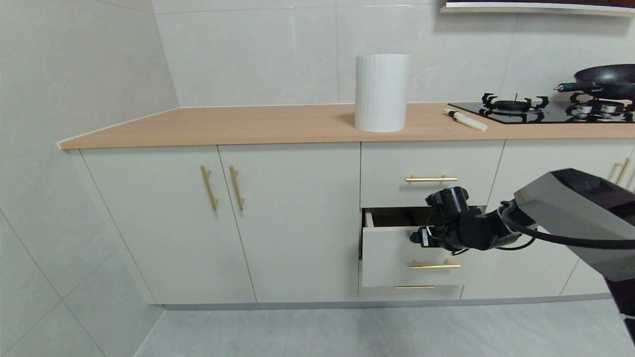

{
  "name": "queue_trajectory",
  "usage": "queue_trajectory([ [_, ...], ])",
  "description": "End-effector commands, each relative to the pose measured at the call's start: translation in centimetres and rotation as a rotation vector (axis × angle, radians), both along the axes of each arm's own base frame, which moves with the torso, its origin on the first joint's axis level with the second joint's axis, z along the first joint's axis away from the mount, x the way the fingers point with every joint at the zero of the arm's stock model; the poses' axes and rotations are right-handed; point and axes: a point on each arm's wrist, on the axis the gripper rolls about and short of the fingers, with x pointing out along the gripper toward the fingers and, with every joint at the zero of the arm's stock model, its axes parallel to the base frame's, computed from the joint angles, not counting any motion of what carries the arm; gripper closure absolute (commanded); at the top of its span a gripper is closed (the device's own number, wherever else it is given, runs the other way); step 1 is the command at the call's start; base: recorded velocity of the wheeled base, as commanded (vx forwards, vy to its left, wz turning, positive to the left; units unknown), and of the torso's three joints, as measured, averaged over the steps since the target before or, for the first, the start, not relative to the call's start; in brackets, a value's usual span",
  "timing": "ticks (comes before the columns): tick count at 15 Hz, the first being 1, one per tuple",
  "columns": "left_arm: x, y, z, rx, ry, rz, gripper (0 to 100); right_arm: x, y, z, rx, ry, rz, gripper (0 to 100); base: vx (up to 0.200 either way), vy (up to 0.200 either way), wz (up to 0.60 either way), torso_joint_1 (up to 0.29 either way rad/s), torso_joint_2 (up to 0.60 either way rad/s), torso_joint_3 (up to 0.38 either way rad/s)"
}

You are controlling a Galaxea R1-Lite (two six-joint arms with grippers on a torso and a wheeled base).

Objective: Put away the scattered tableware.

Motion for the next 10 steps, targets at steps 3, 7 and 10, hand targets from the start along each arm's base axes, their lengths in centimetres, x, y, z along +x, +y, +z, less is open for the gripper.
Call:
queue_trajectory([
  [3,0.0,0.0,0.0,0.0,0.0,0.001,0,2.0,-0.8,-2.2,0.034,-0.013,-0.056,0,0.0,0.0,0.0,0.0,0.0,0.0],
  [7,0.0,0.0,0.0,0.0,0.0,0.001,0,3.5,-1.8,-3.0,0.059,-0.04,-0.131,0,0.0,0.0,0.0,0.0,0.0,0.0],
  [10,0.0,0.0,0.0,0.0,0.0,0.001,0,4.5,-2.0,-3.5,0.09,-0.062,-0.176,0,0.0,0.0,0.0,0.0,0.0,0.0],
])
